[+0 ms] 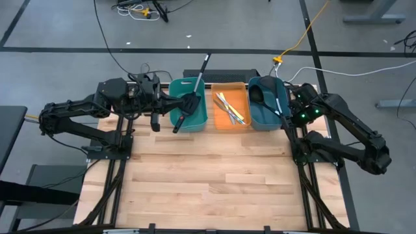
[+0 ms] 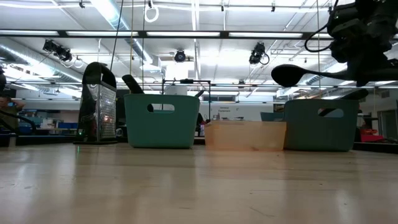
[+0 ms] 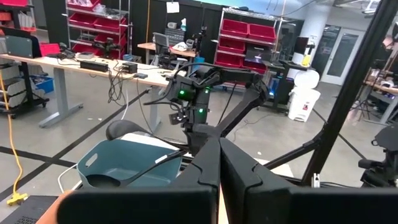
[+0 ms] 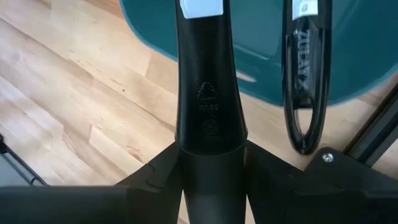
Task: Pick & Place Kitchen Items
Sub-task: Put the black ladle into the blue bin
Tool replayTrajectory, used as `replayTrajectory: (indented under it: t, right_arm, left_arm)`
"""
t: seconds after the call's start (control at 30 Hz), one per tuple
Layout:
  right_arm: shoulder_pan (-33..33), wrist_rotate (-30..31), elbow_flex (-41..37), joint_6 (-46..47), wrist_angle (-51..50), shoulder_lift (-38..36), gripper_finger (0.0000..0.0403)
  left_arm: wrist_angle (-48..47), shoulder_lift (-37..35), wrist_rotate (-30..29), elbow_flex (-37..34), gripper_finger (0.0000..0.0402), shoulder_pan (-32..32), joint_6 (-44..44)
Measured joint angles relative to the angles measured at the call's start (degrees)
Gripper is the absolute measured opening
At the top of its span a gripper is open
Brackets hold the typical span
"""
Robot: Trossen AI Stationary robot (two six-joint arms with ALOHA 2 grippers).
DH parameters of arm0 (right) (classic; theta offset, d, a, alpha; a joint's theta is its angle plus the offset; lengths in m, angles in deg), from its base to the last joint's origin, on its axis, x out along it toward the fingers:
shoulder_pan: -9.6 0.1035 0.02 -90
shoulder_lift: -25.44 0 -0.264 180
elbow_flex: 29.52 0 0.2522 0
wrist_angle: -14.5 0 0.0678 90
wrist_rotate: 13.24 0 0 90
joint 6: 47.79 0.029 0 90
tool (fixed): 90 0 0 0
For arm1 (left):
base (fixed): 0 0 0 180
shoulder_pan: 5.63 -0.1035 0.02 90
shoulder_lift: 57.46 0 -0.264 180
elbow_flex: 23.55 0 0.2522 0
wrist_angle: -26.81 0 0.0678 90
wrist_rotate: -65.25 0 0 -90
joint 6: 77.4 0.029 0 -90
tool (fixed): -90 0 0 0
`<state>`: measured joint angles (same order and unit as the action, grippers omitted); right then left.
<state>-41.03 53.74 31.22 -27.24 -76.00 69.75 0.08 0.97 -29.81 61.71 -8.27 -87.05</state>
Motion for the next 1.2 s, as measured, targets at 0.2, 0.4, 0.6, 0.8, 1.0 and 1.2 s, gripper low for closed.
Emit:
replayTrajectory:
  t: [0.2, 0.4, 0.6, 0.8, 1.0, 1.2]
  right_arm:
    - [-0.01, 0.02, -0.02, 0.06, 0.17, 2.74, 0.0146]
    - [-0.01, -0.94, 0.15, -0.50, -0.55, 4.91, 0.0146]
    - [-0.02, -0.30, 4.36, -0.94, -1.82, 6.55, 0.0146]
    - [-0.02, 1.60, 8.82, -2.17, -3.10, 10.09, 0.0146]
    - [-0.07, 6.58, 9.55, -3.90, -7.13, 14.36, 0.0146]
    - [-0.09, 9.11, 9.55, -6.99, -10.84, 17.04, 0.0146]
  left_arm:
    - [0.00, 0.00, 1.00, 0.00, 0.0004, 0.00, -0.44]
    - [-0.02, 0.00, 1.42, 0.00, 0.0004, 0.00, -0.45]
    - [-0.02, 0.00, 1.75, -0.02, 0.0004, 0.00, -0.22]
    - [-0.02, -0.01, 3.21, -0.02, 0.0004, 0.00, -0.17]
    - [-0.04, 0.00, 3.78, -0.03, 0.0004, 0.00, -0.22]
    - [-0.04, -0.02, 3.80, -0.04, 0.0004, 0.02, -0.18]
